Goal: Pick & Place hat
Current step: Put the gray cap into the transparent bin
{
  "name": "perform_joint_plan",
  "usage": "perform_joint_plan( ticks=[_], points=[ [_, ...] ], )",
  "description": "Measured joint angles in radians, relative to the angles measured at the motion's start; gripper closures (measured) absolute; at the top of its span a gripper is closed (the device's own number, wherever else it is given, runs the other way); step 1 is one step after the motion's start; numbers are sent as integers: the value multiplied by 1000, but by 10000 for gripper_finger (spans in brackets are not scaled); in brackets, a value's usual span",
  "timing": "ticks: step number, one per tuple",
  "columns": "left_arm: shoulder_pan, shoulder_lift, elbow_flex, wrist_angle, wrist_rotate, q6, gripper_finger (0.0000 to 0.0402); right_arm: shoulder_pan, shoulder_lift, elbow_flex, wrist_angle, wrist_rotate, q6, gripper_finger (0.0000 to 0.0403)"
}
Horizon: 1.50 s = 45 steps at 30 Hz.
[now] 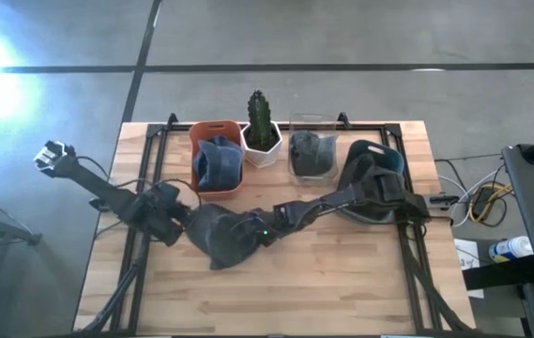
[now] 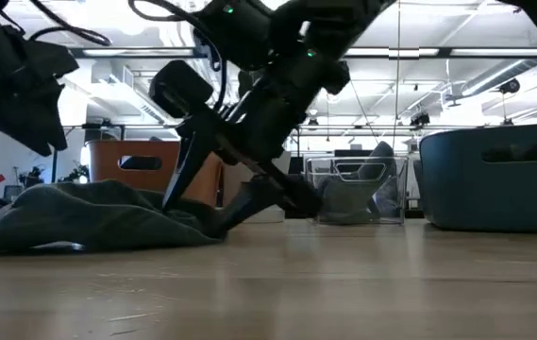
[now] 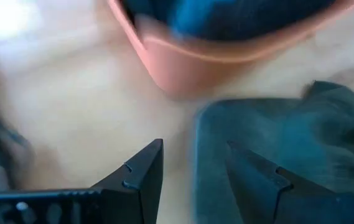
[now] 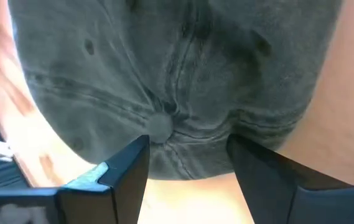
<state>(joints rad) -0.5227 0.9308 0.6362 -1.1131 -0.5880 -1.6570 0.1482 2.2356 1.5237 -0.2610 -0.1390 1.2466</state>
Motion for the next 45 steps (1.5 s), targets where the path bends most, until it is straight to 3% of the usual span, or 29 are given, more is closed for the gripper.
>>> perform_joint_plan(
  ticks=[7, 21, 28, 32, 37, 45],
  points=[
    [1, 96, -5, 165, 131, -9, 236, 58, 1, -32, -3, -25, 37, 184],
    [3, 239, -6, 440, 138, 61, 236, 147, -2, -32, -121, -83, 18, 184],
    [2, 324, -6, 523, 291, 96, 236, 166, -4, -32, -135, -82, 32, 184],
    [2, 351, -8, 580, 318, 92, 236, 170, -5, -32, -141, -81, 33, 184],
    [1, 348, -76, 868, 356, 112, 236, 171, -5, -32, -144, -89, 33, 184],
    [1, 341, -290, 1632, 335, 119, 236, 171, -5, -32, -143, -87, 29, 184]
  ],
)
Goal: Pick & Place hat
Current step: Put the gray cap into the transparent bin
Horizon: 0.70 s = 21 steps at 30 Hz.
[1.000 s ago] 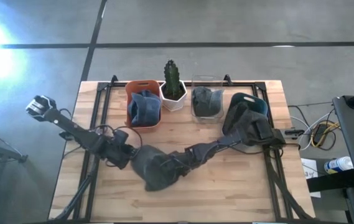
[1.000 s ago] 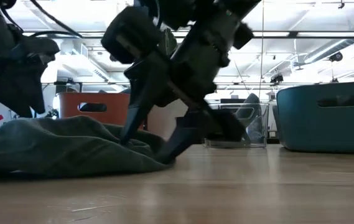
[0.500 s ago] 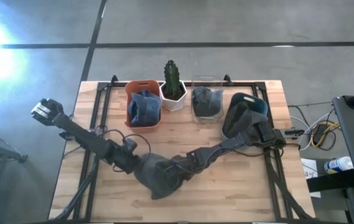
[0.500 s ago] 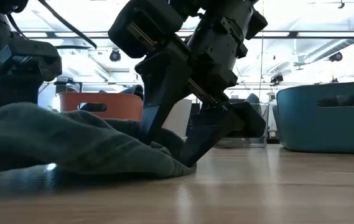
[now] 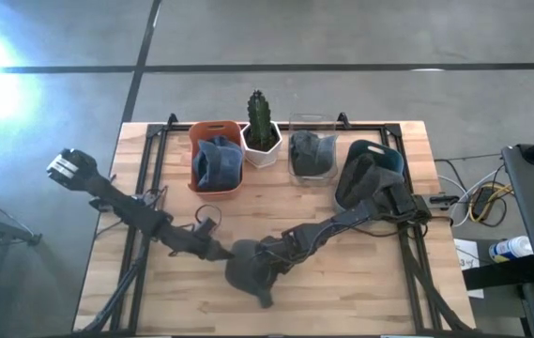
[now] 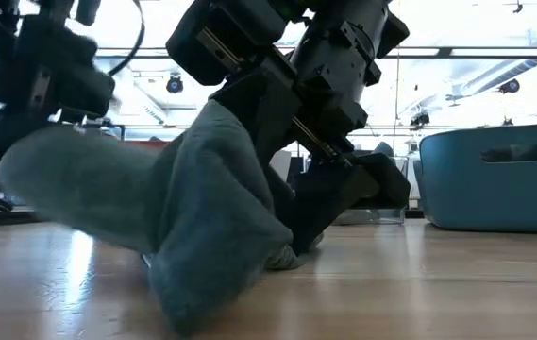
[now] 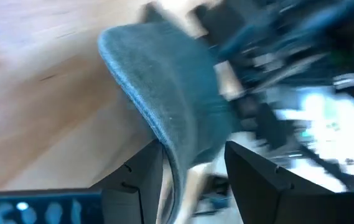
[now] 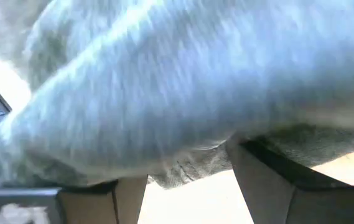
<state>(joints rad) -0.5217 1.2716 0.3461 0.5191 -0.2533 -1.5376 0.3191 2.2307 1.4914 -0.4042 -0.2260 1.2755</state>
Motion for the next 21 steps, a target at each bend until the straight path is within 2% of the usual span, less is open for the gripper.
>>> perform_joint_plan(
  ticks=[3, 9, 21],
  points=[
    [0, -1, -25, 83, -18, 2, 236, 0, -5, 0, 0, 3, 0, 184],
    [1, 43, 52, -116, 15, -3, 236, -11, -13, -4, 7, 13, 3, 184],
    [6, 231, 229, -113, 47, 180, 236, -38, -14, -6, 75, 19, 5, 184]
  ],
)
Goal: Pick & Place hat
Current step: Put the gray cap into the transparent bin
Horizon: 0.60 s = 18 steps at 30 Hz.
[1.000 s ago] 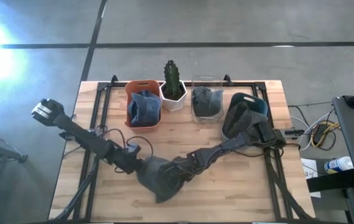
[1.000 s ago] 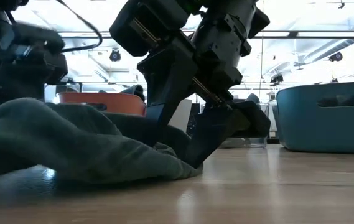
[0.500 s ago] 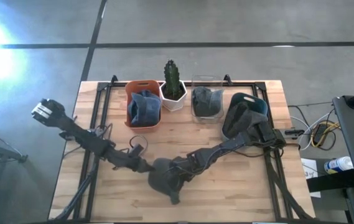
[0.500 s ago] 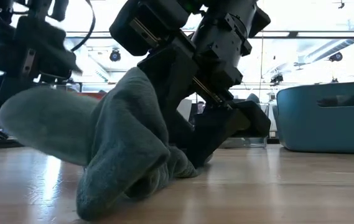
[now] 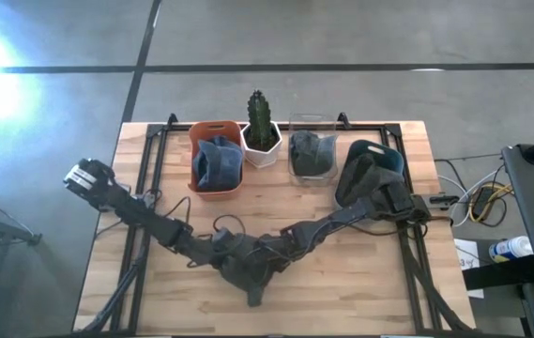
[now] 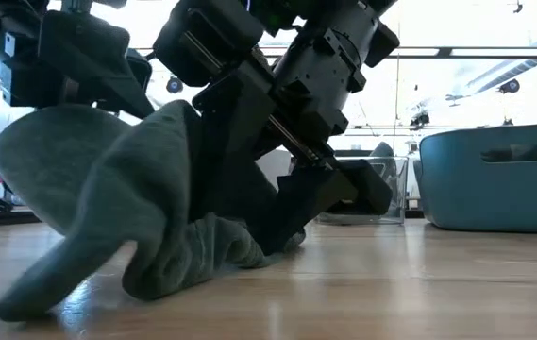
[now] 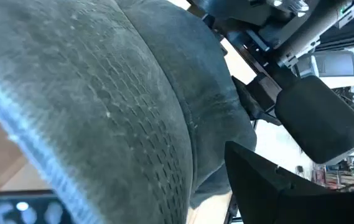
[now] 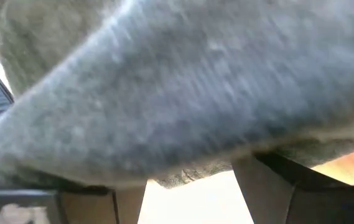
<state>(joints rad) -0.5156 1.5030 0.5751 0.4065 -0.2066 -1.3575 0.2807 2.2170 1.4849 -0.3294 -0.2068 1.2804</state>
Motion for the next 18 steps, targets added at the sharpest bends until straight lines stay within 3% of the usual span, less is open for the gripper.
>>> perform_joint_plan(
  ticks=[5, 12, 15, 18],
  points=[
    [2, -18, 22, -77, 0, 31, 268, 10, -42, -3, -18, 21, -47, 184],
    [3, -122, 29, -239, -11, 114, 388, 39, -171, -8, -218, 135, -129, 183],
    [3, -164, 34, -276, 0, 224, 390, 46, -237, -13, -273, 136, -227, 183],
    [-9, -199, 70, -327, 76, 441, 392, 49, -316, -26, -280, 158, -382, 183]
  ],
)
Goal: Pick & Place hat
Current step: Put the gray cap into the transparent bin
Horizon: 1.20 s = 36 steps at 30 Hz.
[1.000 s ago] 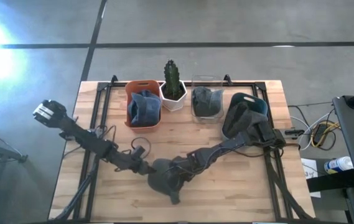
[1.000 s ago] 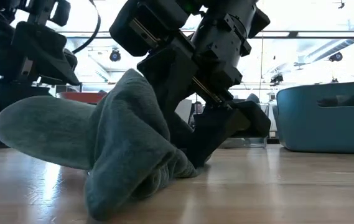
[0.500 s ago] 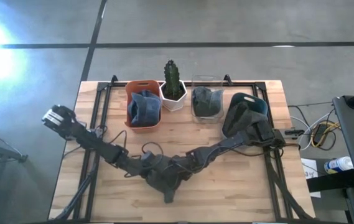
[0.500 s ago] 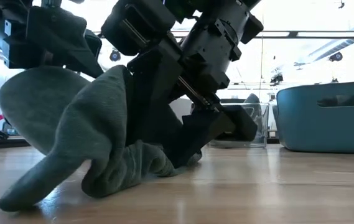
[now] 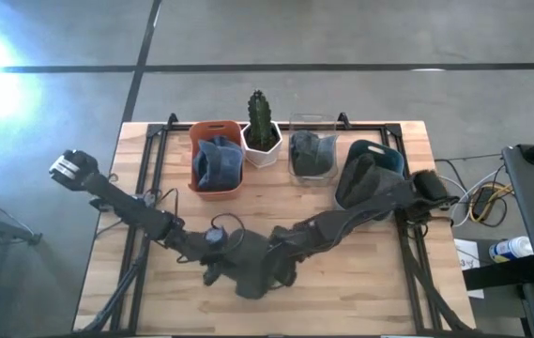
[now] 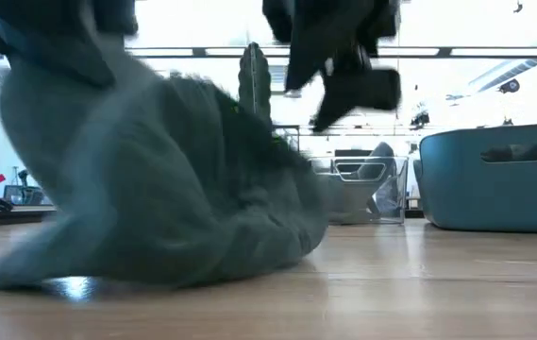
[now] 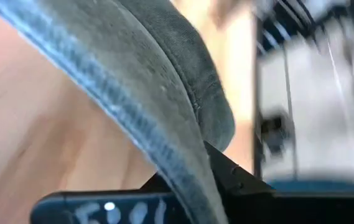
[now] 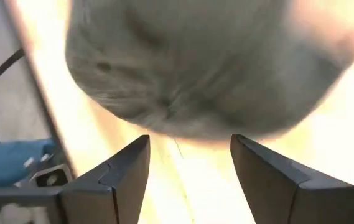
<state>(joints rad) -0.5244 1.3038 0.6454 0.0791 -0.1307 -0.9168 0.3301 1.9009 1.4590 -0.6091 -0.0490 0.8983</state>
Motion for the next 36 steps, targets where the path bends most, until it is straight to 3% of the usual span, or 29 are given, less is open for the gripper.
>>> perform_joint_plan(
  ticks=[4, 8, 18, 24, 31, 36],
  points=[
    [-12, -7, 122, -221, 111, 318, 393, -2, -98, 1, 18, 66, -246, 183],
    [-10, 40, 275, -475, 115, 604, 394, -16, -144, 3, 70, 113, -510, 183],
    [1, 189, 539, -720, 17, 994, 389, -28, -130, 77, 101, 56, -614, 184],
    [22, 271, 629, -753, -72, 1124, 390, -19, -88, 122, 110, -3, -622, 184],
    [45, 300, 650, -761, -96, 1127, 390, -8, -73, 138, 79, -66, -555, 185],
    [45, 299, 648, -759, -107, 1095, 390, -9, -72, 138, 41, -101, -509, 235]
  ],
)
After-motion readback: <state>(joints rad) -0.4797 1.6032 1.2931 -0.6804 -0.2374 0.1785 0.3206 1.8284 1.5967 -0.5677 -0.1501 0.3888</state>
